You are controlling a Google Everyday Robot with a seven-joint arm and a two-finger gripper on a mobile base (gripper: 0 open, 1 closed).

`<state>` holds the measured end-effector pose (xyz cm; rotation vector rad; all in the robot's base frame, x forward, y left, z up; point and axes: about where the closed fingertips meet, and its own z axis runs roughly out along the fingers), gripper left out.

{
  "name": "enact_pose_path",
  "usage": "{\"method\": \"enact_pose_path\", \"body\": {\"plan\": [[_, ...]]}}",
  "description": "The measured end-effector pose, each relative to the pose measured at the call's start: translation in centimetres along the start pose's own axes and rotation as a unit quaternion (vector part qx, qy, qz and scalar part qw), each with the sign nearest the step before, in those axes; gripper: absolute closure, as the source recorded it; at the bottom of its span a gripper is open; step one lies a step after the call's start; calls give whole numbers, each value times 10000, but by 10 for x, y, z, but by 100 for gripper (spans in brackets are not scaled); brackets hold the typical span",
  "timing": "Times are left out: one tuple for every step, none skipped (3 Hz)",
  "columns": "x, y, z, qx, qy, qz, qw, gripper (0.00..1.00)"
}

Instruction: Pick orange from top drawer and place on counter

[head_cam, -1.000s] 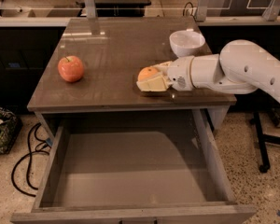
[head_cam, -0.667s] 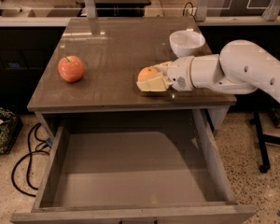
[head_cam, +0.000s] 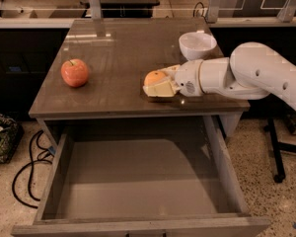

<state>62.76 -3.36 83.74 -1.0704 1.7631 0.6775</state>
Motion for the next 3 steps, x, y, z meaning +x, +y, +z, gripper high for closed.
{"method": "enact_pose_path", "body": {"plan": [[-1,2,2,-20,-1,-7,10000,11],[-2,3,3,-37,-1,-14,10000,0],[-2,3,4,-38,-1,-14,10000,0]]}}
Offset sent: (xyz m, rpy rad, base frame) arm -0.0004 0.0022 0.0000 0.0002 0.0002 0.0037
